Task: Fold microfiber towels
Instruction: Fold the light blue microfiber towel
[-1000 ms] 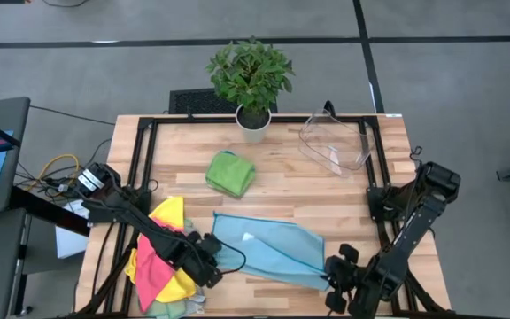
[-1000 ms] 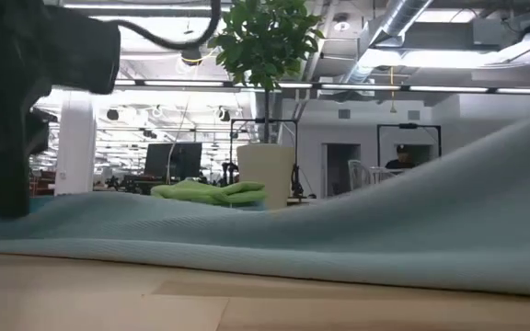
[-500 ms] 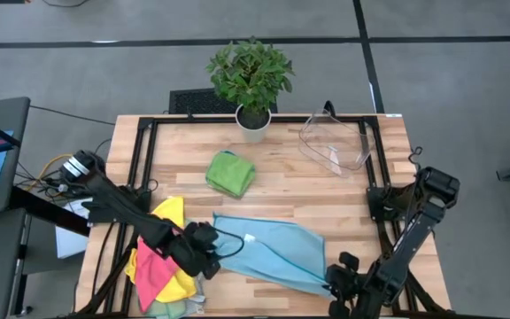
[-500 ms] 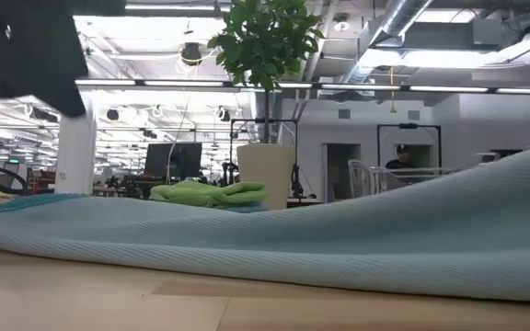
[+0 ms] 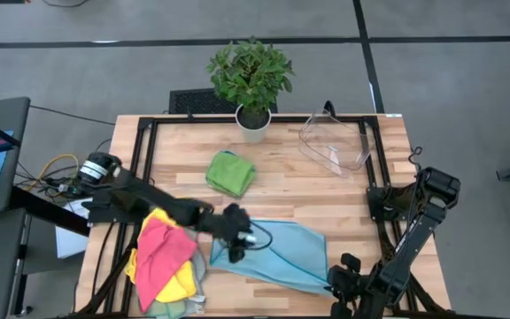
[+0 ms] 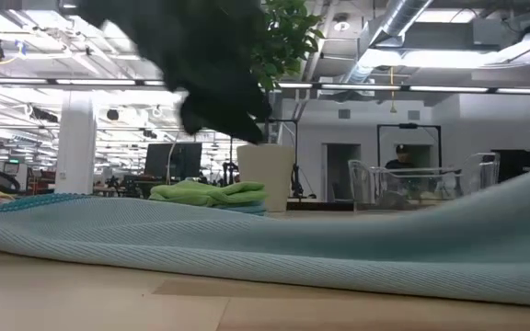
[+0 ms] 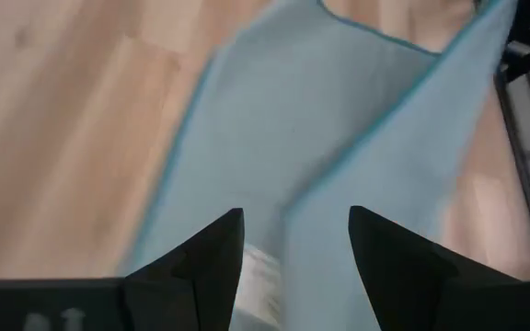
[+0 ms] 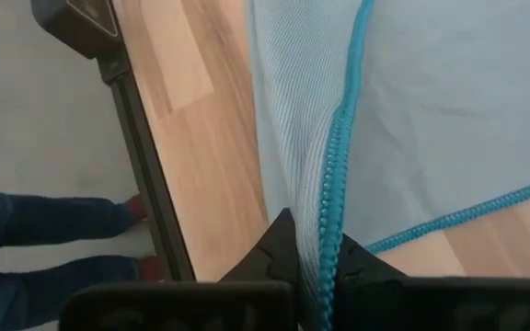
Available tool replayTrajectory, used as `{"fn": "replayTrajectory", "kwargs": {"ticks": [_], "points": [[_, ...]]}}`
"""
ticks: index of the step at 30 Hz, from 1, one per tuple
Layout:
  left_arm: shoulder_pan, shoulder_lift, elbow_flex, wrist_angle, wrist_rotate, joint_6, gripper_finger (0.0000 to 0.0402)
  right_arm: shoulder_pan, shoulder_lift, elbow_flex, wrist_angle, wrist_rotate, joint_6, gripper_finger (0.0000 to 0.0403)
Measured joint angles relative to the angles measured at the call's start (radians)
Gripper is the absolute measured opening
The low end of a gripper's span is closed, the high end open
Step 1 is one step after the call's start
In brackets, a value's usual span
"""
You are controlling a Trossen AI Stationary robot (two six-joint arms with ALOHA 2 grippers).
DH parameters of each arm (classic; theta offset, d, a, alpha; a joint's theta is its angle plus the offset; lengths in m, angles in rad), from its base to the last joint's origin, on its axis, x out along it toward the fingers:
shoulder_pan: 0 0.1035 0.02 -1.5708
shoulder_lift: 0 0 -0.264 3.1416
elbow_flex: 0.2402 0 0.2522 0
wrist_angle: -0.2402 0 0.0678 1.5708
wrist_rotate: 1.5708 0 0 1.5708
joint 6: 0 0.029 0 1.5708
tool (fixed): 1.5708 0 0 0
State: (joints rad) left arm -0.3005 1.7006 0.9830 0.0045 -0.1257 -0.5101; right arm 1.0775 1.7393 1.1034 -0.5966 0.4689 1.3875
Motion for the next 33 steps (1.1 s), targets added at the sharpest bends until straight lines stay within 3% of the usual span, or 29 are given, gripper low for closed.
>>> {"fn": "replayTrajectory", "kwargs": {"ticks": [5, 9, 22, 33], "points": [[0.081, 0.099, 0.076, 0.071, 0.189, 0.176, 0.0190, 0.002, 0.000, 0.000, 0.002, -0.001, 0.000, 0.0021], [0.091, 0.202, 0.150, 0.039, 0.274, 0.260, 0.0190, 0.002, 0.000, 0.000, 0.002, -0.001, 0.004, 0.0027], [0.077, 0.315, 0.191, -0.054, 0.324, 0.371, 0.0191, 0.002, 0.000, 0.000, 0.009, -0.002, 0.011, 0.0022], [0.074, 0.329, 0.201, -0.070, 0.377, 0.329, 0.0185, 0.002, 0.000, 0.000, 0.006, -0.003, 0.019, 0.0024]]}}
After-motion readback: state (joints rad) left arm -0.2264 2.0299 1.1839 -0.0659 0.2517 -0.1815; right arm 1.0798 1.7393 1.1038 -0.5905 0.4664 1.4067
